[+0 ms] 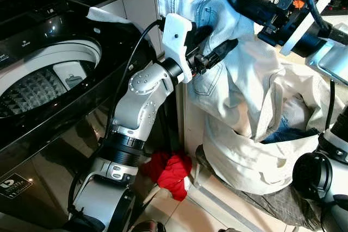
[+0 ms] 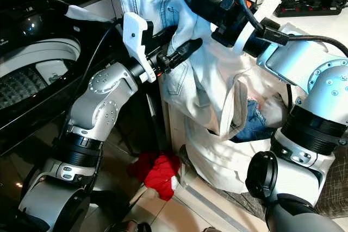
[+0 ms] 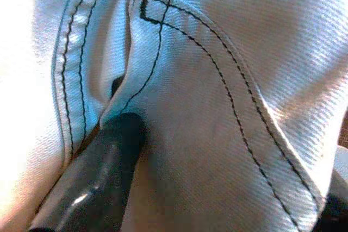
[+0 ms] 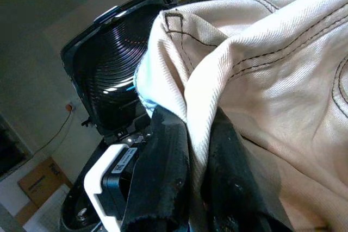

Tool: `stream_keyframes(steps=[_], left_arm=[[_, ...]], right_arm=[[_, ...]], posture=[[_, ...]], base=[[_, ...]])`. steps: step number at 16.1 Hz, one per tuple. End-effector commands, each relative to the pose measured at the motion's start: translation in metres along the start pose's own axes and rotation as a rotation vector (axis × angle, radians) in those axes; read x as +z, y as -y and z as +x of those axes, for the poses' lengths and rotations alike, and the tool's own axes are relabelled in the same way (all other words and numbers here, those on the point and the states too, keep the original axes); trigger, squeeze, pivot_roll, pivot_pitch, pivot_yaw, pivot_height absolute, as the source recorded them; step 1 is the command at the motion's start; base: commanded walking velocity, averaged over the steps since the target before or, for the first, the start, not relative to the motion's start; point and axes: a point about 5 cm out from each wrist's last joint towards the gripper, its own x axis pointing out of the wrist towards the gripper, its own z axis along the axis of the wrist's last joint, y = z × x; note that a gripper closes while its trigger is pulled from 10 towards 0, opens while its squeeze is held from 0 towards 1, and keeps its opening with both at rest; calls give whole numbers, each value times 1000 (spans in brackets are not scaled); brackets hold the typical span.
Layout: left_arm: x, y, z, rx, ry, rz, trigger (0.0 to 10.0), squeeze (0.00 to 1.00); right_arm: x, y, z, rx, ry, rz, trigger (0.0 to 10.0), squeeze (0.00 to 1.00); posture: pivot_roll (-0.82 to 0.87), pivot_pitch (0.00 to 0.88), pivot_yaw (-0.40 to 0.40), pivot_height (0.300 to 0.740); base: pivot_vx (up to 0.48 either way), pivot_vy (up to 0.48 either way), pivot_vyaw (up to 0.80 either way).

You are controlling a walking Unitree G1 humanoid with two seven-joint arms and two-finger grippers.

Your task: Clothes washing

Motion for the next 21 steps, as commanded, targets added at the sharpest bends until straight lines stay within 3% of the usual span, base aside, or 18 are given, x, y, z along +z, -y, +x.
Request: stream_keyframes(steps=[1,9,12,13,14,17,19,20,21], left_arm=[[8,-13,-4,52,23,3,0,0],[12,-21,-6,87,41,0,0,0],[17,-34,-9,164,58,25,0,0],[22,-45,-12,226,67,47,0,0],[31,-61,-17,307,74,98,0,0],[53,-98,-25,462,55,245,0,0],[87,-128,-32,634,30,455,0,0],[123,-147,-41,792,35,614,0,0],[143,-156,-48,893,44,699,0,0]], right_arm=[[5,-8,-2,38,24,-30,0,0],[1,-8,-2,26,8,-36,0,0],[1,-7,-2,16,10,-43,0,0],[1,-4,-3,-21,5,-61,10000,467],[1,-2,-5,-25,3,-62,10000,1000],[3,-3,-9,-19,2,-87,10000,1000],[4,-5,-11,-34,-9,-148,10000,1000],[3,-5,-13,-53,-24,-191,10000,710],[0,-5,-13,-60,-40,-209,10000,0]], posture=[[-109,0,102,740],[-109,0,103,740],[-109,0,104,740],[-108,0,105,740],[-106,0,105,740],[-101,0,104,740],[-103,0,106,740],[-109,0,114,740],[-116,0,122,740]], base=[[0,0,0],[0,0,0],[0,0,0],[0,0,0],[0,0,0],[0,0,0],[0,0,0],[0,0,0],[0,0,0]])
